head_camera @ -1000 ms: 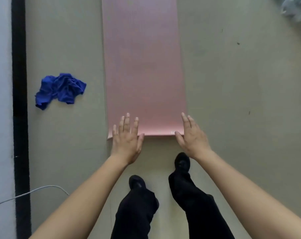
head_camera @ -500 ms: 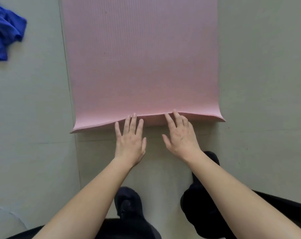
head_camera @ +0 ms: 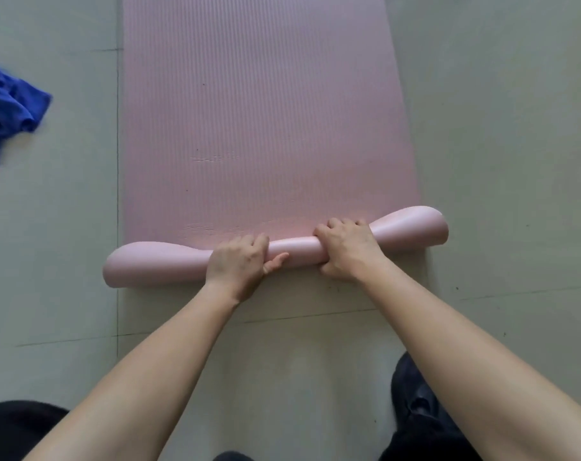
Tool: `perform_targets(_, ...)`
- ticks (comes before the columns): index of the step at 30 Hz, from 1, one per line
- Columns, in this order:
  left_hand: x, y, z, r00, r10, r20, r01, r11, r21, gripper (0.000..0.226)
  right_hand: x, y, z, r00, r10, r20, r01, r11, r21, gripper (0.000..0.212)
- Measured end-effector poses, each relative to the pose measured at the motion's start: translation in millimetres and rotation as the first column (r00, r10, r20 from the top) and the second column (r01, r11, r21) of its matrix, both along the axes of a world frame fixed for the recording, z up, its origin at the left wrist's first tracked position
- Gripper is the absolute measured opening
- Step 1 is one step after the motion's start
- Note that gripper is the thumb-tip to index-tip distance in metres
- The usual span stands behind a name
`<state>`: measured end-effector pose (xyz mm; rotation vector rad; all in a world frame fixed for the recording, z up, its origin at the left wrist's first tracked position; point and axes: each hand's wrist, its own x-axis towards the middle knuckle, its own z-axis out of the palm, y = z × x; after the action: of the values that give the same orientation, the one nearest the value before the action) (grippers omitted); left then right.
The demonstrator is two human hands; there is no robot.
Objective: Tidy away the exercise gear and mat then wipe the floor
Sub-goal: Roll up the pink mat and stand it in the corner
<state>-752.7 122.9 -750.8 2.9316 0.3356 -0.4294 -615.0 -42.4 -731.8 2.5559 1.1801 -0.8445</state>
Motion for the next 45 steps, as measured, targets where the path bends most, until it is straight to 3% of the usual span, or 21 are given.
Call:
perform_targets(3,-4.0,-3.4,6.1,0.99,0.009,-0.142,-0.016,0.999,-0.043,0.052,1.1,-6.5,15.2,0.99,0.009,-0.144,-0.017,0.999,-0.052,0.045)
perform_targets(5,-4.5,-9.5,8.5,0.957,-0.028,-0.288,-0.009,0.992,-0.126,0.05,-0.4,-15.1,19.3,0.954,-0.05,-0.295,0.01,0.99,-0.138,0.056)
perform_targets(7,-4.5,-13.6,7.2,0.949,-0.039,-0.314,-0.016,0.985,-0.169,0.053,-4.6,-23.6,15.4,0.938,-0.083,-0.337,0.034,0.988,-0.147,0.068)
perform_targets(11,13.4,-7.4,0.4,0.972,-0.003,-0.235,-0.011,0.998,-0.062,0.063,-14.9,-31.6,2.0,0.998,-0.005,-0.061,0.009,0.997,0.07,0.082)
perform_targets(14,25.9,1.8,0.5,0.977,0.145,-0.157,-0.159,0.984,-0.082,0.054,-25.1,-28.0,-0.1,0.995,-0.004,0.095,-0.015,0.98,0.197,0.061)
perform_targets(16,27.2,6.9,3.1,0.98,0.196,-0.023,-0.197,0.979,-0.057,0.046,-21.1,-21.3,-1.2,0.994,-0.005,0.109,-0.016,0.981,0.193,0.049)
perform_targets(19,17.0,3.6,8.1,0.976,0.185,0.115,-0.186,0.983,0.0,0.057,5.7,-2.9,-1.9,0.998,-0.054,-0.021,0.057,0.989,0.138,0.052)
perform_targets(22,7.5,0.1,3.3,0.991,0.126,0.043,-0.129,0.99,0.062,0.064,24.9,13.2,-8.0,0.992,-0.092,-0.083,0.102,0.988,0.114,0.057)
perform_targets(25,18.6,8.8,1.7,0.995,0.094,-0.042,-0.091,0.993,0.077,0.071,14.1,14.2,-15.2,0.994,-0.102,0.045,0.096,0.986,0.134,0.055)
perform_targets(27,31.6,17.4,-1.1,0.995,0.068,-0.07,-0.063,0.996,0.062,0.068,5.0,3.3,-19.2,0.986,-0.107,0.125,0.074,0.967,0.243,0.057)
perform_targets(30,49.8,34.0,-2.9,0.978,0.106,-0.178,-0.126,0.987,-0.104,0.063,8.1,-14.5,-16.0,0.985,-0.144,0.096,0.091,0.901,0.424,0.062)
perform_targets(33,58.7,41.4,-2.4,0.949,0.092,-0.302,-0.15,0.973,-0.175,0.072,11.7,-20.6,-10.2,0.994,0.038,0.101,-0.065,0.958,0.279,0.084)
perform_targets(36,45.2,28.6,-4.2,0.976,0.141,-0.166,-0.16,0.982,-0.101,0.064,18.8,-10.8,-3.2,0.986,0.137,0.099,-0.151,0.977,0.149,0.096)
perform_targets(40,18.7,13.1,1.5,0.955,0.248,0.162,-0.251,0.968,0.004,0.05,40.0,6.6,2.0,0.996,0.078,0.047,-0.086,0.976,0.201,0.089)
perform_targets(43,17.3,14.1,-1.2,0.979,0.162,0.121,-0.174,0.98,0.092,0.06,48.5,11.2,-5.5,0.992,0.013,0.123,-0.04,0.974,0.223,0.092)
perform_targets(45,30.0,22.2,-0.4,0.985,0.135,0.103,-0.149,0.978,0.144,0.062,42.6,11.3,-12.6,0.977,-0.062,0.204,-0.009,0.945,0.328,0.084)
